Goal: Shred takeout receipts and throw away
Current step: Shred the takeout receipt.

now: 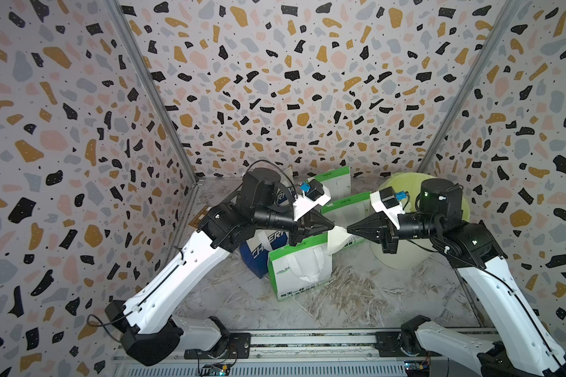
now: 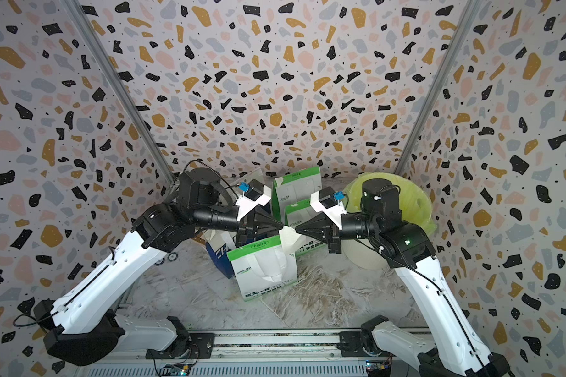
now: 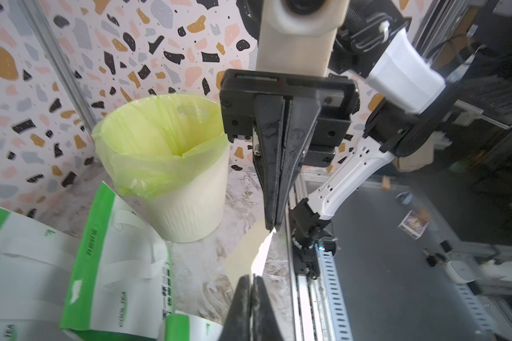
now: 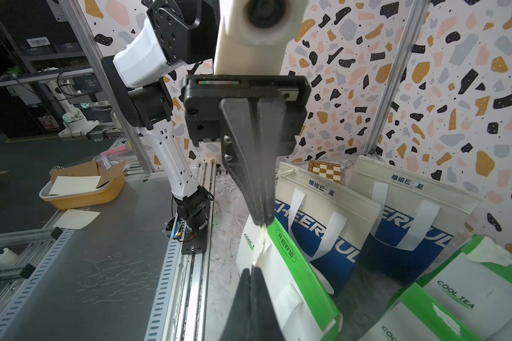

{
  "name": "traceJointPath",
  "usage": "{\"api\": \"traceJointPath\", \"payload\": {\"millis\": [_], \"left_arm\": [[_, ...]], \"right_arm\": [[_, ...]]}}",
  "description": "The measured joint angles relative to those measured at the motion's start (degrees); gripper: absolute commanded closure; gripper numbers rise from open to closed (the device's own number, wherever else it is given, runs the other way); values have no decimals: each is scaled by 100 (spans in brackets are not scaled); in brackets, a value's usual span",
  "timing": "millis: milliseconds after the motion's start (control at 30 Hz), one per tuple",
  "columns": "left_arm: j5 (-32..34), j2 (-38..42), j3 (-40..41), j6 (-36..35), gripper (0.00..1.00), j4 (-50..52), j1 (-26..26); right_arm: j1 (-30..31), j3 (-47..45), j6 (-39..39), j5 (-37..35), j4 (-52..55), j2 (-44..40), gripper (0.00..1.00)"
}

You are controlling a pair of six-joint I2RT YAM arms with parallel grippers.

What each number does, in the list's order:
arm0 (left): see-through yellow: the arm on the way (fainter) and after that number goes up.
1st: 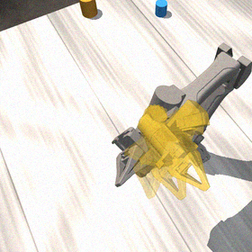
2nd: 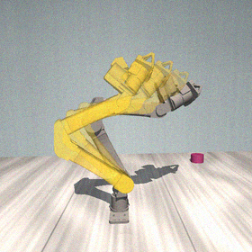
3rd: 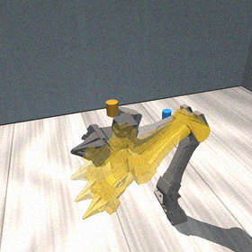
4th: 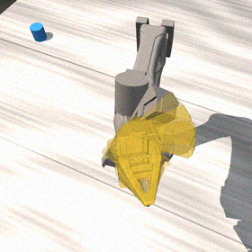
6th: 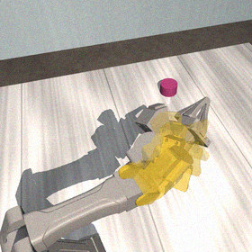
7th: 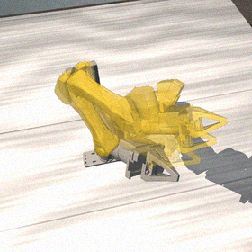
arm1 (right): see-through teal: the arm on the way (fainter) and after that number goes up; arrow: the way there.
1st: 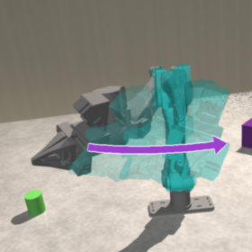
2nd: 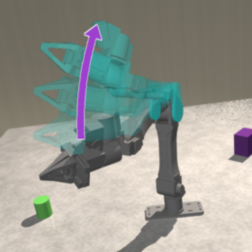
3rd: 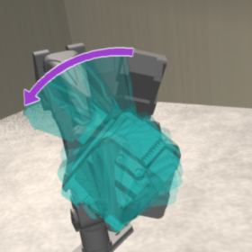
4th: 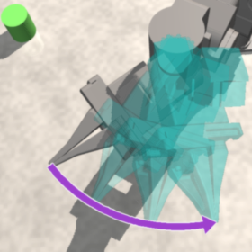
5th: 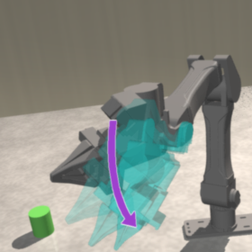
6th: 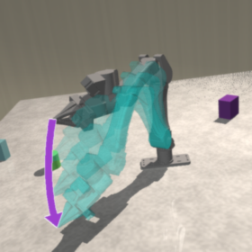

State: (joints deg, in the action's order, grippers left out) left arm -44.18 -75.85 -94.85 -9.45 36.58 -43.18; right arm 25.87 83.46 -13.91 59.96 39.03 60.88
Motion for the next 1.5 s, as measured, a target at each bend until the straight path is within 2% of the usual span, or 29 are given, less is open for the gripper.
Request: {"api": "traceJointPath", "payload": {"millis": [100, 300, 833, 967, 1133, 1267, 1367, 1500], "left_arm": [[101, 4, 39, 7, 31, -90, 0], [208, 13, 149, 0, 32, -385, 0], [96, -92, 146, -195, 66, -487, -164], [90, -120, 146, -205, 78, -496, -195], [85, -120, 146, -195, 100, -503, -216], [96, -120, 149, -192, 100, -544, -229], [98, -120, 146, -188, 100, -586, -229], [96, -120, 149, -186, 100, -590, -232]], "right_arm": [[0, 0, 212, -39, 4, 44, 100], [0, 0, 505, -63, -4, 70, 100], [0, 0, 931, 0, -221, 70, 100], [0, 0, 988, -15, -234, 70, 100], [0, 0, 1043, -92, -267, 70, 100], [0, 0, 1128, -262, -334, 70, 100], [0, -22, 1235, -367, -472, 68, 90], [33, -59, 1307, -442, -586, 68, 87]]}}
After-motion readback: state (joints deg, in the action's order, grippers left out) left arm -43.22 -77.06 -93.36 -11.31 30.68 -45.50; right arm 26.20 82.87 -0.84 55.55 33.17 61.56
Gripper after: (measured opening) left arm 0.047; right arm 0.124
